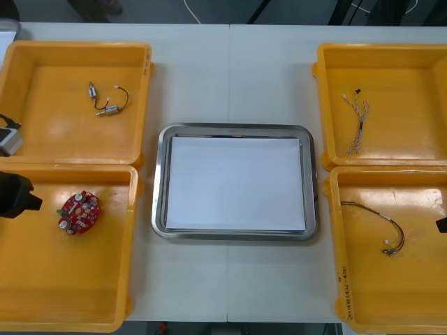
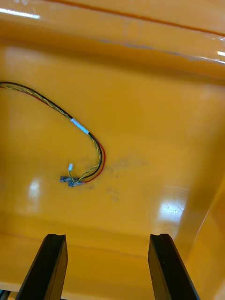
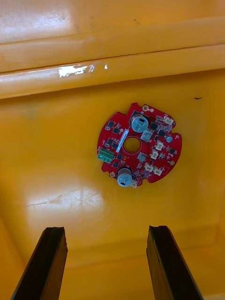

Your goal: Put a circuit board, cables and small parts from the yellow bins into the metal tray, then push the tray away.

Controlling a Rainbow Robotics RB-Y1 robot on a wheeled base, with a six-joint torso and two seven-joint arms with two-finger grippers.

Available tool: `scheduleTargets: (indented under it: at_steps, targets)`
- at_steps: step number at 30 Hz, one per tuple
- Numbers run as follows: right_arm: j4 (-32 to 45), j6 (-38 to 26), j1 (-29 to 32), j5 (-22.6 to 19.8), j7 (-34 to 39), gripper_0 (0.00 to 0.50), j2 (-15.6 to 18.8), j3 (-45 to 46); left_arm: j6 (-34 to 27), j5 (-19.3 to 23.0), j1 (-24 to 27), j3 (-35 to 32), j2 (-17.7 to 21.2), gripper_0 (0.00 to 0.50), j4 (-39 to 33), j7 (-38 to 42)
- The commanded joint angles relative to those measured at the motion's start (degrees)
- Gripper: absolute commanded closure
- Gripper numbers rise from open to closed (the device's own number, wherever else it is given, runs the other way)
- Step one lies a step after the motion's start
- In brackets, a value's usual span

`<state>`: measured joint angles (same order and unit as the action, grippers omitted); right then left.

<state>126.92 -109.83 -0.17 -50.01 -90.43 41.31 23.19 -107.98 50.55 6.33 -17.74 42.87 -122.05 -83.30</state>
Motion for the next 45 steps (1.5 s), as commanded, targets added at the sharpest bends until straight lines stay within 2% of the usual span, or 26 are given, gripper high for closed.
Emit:
scheduleTargets:
  at_steps: [1, 6, 12, 19, 27, 32, 45]
  targets:
    - [1.8, 1.7, 1.0, 2.2, -2.0, 0.000, 3.5, -3.7, 2.2, 0.8, -1.1, 2.1, 0.1, 0.000, 1.7, -4.1]
    - [1.8, 5.3, 1.0, 4.5, -2.2, 0.000, 4.3, -6.5, 4.2, 1.4, -1.1, 3.0, 0.1, 0.000, 5.2, -7.1]
    - [-0.4, 9.0, 0.9, 3.5, -2.9, 0.000, 4.3, -7.7, 5.7, 2.3, -1.1, 3.1, 0.1, 0.000, 9.3, -11.1]
    - [-1.9, 12.3, 0.4, 2.9, -5.1, 0.000, 4.3, -9.0, 7.6, 2.0, -1.1, 6.4, 0.1, 0.000, 10.3, -11.3]
    - [-2.3, 17.0, 0.4, 3.2, -12.4, 0.000, 4.5, -11.1, 12.4, 2.1, -1.0, 9.9, 0.1, 0.000, 14.5, -12.1]
    - [-3.8, 18.2, 0.4, 2.6, -15.3, 0.000, 4.5, -11.3, 13.0, 1.7, -1.1, 11.1, 0.1, 0.000, 14.7, -12.2]
    - [-5.5, 18.7, 0.3, 2.0, -17.0, 0.000, 4.5, -12.9, 14.6, 1.0, -1.0, 13.6, 0.1, 0.000, 16.4, -12.3]
